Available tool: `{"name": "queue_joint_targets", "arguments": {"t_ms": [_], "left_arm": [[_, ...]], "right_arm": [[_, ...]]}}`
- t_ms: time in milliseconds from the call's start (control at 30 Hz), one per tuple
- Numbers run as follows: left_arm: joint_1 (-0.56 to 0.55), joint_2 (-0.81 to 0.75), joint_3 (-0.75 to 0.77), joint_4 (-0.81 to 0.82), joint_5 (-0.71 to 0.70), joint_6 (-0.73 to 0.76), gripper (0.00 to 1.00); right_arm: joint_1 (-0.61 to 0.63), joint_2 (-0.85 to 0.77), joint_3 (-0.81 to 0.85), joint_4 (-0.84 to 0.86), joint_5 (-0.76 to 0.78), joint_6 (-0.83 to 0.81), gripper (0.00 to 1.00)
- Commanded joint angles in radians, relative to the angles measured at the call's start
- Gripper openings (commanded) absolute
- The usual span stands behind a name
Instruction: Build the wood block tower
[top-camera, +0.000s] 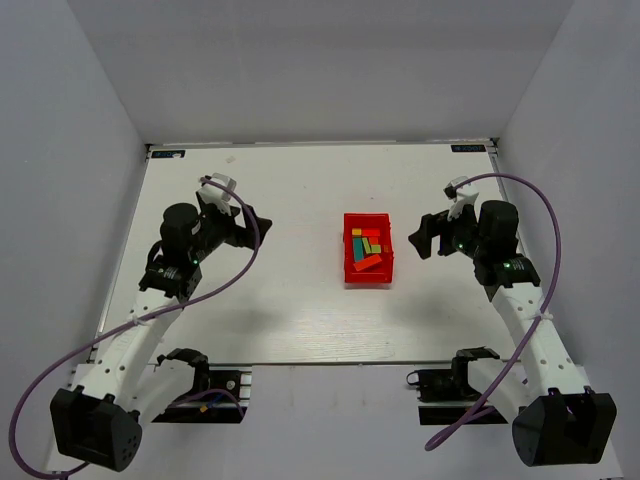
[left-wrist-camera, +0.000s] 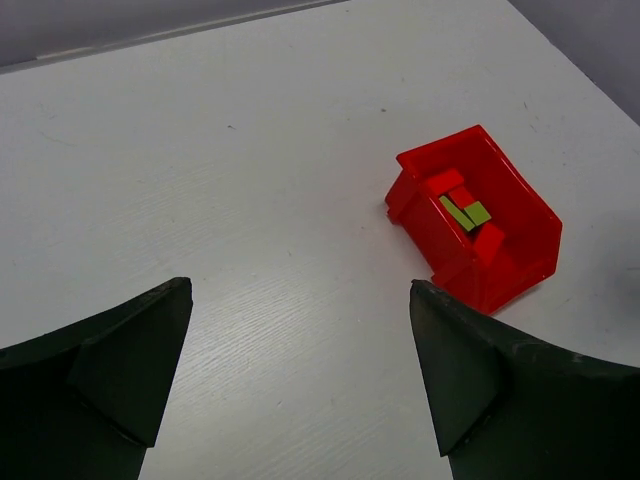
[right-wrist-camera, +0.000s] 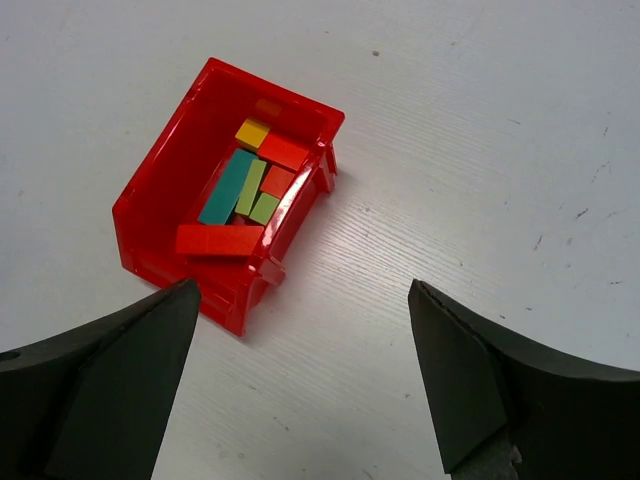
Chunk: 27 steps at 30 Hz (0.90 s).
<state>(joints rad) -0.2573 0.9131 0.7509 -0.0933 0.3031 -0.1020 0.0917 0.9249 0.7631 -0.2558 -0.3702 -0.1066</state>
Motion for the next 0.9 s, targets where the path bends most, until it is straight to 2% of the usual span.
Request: {"name": "queue_joint_targets", "arguments": {"t_ms": [0,300,400,433,467,533,567,633,667,700,767,800,867], "left_arm": [[0.003,0.003,0.039,0.014,0.066,-0.005,0.99],[0.003,0.012,0.039,0.014,0.096,-0.005,0.99],[0.003,0.021,0.039,0.014,0.105,-0.005,0.97],[0.003,0.032,0.039,0.014,0.105,-0.005,0.95],[0.003,0.041,0.039,0.014,0.105,-0.005,0.87],[0.003,0.050,0.039,0.014,0.117,-0.005,0.76],[0.003,0.050,0.039,0.014,0.129,-0.005,0.49],[0.003,0.076,0.039,0.000,0.130,-0.005,0.18],[0.003,0.076,0.039,-0.014,0.130,-0.005,0.07],[0.003,0.087,0.039,-0.014,0.130,-0.005,0.00],[0.003,0.087,0.039,-0.025,0.130,-0.005,0.00],[-0.006,0.087,0.039,-0.025,0.119,-0.005,0.12],[-0.007,0.087,0.048,-0.051,0.097,-0.005,0.35]], "right_arm": [[-0.001,0.002,0.045,0.006,-0.022,0.012,0.90],[0.002,-0.003,0.022,-0.010,-0.081,-0.094,0.90],[-0.001,0.003,0.016,-0.022,-0.114,-0.133,0.79],[-0.001,0.005,0.012,-0.022,-0.122,-0.134,0.67],[0.003,0.006,0.007,-0.025,-0.128,-0.143,0.54],[0.002,0.015,0.005,-0.030,-0.144,-0.150,0.14],[0.003,0.028,0.007,-0.028,-0.148,-0.143,0.00],[0.009,0.040,0.024,-0.049,-0.177,-0.137,0.00],[0.014,0.043,0.031,-0.053,-0.200,-0.136,0.00],[0.028,0.042,0.033,-0.054,-0.211,-0.122,0.03],[0.039,0.049,0.047,-0.056,-0.245,-0.114,0.15],[0.060,0.064,0.067,-0.060,-0.246,-0.108,0.27],[0.088,0.132,0.082,-0.078,-0.196,-0.104,0.33]]}}
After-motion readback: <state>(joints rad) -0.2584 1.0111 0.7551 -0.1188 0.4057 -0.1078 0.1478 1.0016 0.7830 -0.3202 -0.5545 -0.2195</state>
